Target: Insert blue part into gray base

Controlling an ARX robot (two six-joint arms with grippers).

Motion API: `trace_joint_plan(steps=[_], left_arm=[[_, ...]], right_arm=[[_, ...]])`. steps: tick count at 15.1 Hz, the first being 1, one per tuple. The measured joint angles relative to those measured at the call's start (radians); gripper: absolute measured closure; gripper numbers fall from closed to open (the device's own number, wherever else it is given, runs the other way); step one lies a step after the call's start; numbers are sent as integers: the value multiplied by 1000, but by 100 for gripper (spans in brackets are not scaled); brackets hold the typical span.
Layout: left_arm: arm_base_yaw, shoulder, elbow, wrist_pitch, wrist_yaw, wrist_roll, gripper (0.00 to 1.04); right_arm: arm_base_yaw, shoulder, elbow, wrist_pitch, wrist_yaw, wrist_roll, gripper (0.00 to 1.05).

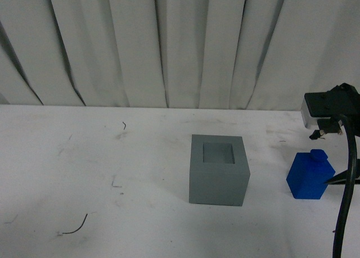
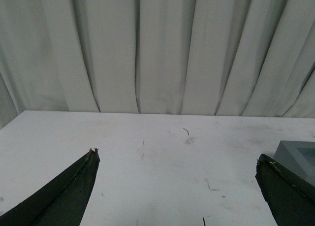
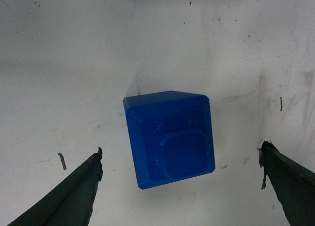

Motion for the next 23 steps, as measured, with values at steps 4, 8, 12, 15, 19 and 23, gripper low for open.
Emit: trace_joint_plan(steps=[4,8,12,15,19,23], left_arm=[[0,0,0,0,0,0,7],[0,0,0,0,0,0,7],[0,0,0,0,0,0,7],[0,0,0,0,0,0,7],[0,0,0,0,0,0,7],[0,0,0,0,0,0,7]], right_arm=[[-10,43,3,21,10,-21,6],[-10,76,17,29,-6,-26,6],[8,93,37,35,-31,-26,6],[14,103,39,38,-43,-26,6],[24,112,38,38,-51,-26,6],[24,123,42,23,-51,-21,48]])
